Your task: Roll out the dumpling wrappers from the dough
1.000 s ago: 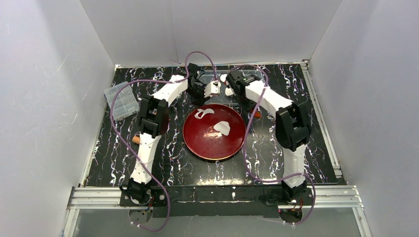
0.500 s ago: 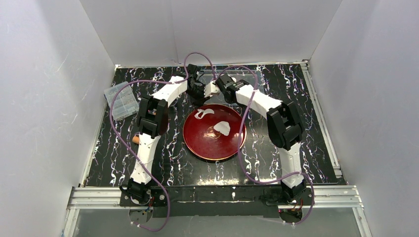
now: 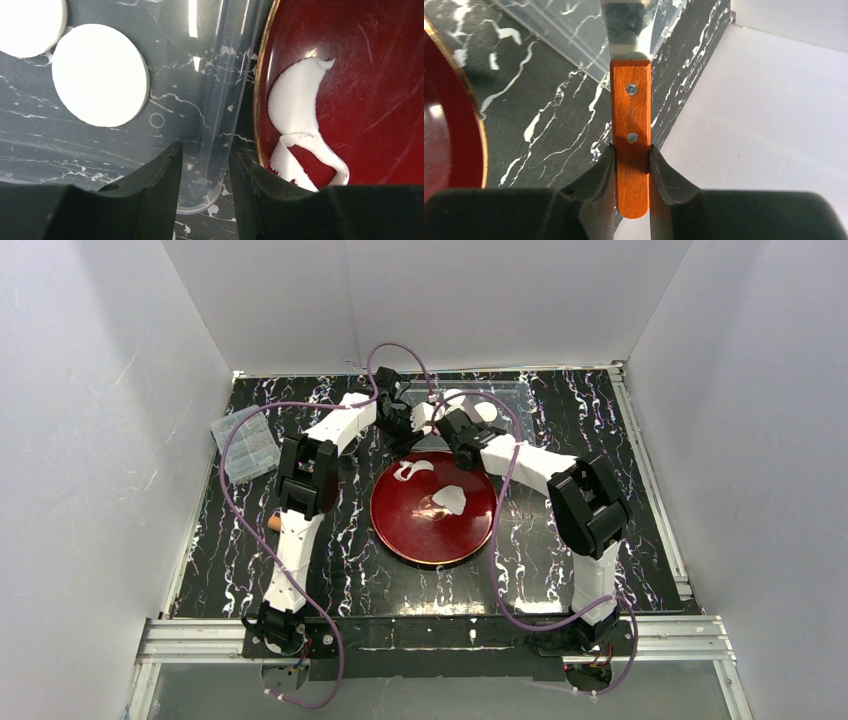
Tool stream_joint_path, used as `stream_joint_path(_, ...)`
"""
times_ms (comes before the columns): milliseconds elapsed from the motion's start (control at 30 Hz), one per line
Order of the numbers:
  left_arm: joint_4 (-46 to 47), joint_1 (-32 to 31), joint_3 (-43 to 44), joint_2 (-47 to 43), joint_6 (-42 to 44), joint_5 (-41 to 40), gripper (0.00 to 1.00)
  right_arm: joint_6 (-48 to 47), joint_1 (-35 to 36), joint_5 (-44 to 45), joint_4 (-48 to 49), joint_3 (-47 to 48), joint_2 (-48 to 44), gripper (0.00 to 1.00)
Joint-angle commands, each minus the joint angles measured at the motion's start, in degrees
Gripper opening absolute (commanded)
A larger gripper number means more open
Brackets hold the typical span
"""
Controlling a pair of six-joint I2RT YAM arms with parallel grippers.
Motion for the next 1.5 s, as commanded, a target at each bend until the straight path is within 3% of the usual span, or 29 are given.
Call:
stream_joint_path(0,0.1,-0.3,3.3,-7.0,-3.1,2.3,0.41,-2.2,0.9,-1.9,1.5,-0.5,-0.2,0.01)
stream_joint_path(67,-0.5,-0.2,4.5,-7.2,-3.3,2.7,0.46,-2.6,0.6,-2.0,1.5,-0.9,-0.5,0.01)
stream_joint_path(233,-7.2,0.9,8.5,-9.1,-2.9,4.7,0.7,-11.8,0.6,3.8,9.7,-2.8,3.2,0.01)
stream_joint_path(367,-10.6,2.3,9.4,-10.3,-5.4,3.8,0.78,-19.5,0.4,7.6,19.1,-6.6,1.4,0.01)
stream_joint_path(467,-10.7,2.6,10.3,-10.6,-7.7,3.3,0.83,-20.0,-0.1,9.0,19.5,-9.5,-1.9,0.01)
stream_joint_path(633,-9.4,2.6,10.7,-10.5,-8.8,3.4,0.84,-25.3,-0.2,9.9,25.3,-12.5,-4.2,0.01)
stream_joint_path(1167,-9.8,2.6,11.4,-11.4,-8.7,3.1,0.84,-26.7,-4.7,12.8,24.2,-13.0,-9.8,0.01)
stream_joint_path(1267,-9.5,2.7,11.5,-11.6,-9.8,2.5,0.84,-20.7,-5.8,11.9,17.4,-10.7,-12.8,0.01)
stream_joint_path(1467,-8.1,2.7,11.2,-12.5,-15.2,-1.0,0.84,5.8,-9.2,2.1,-9.5,-2.5,-16.9,0.01)
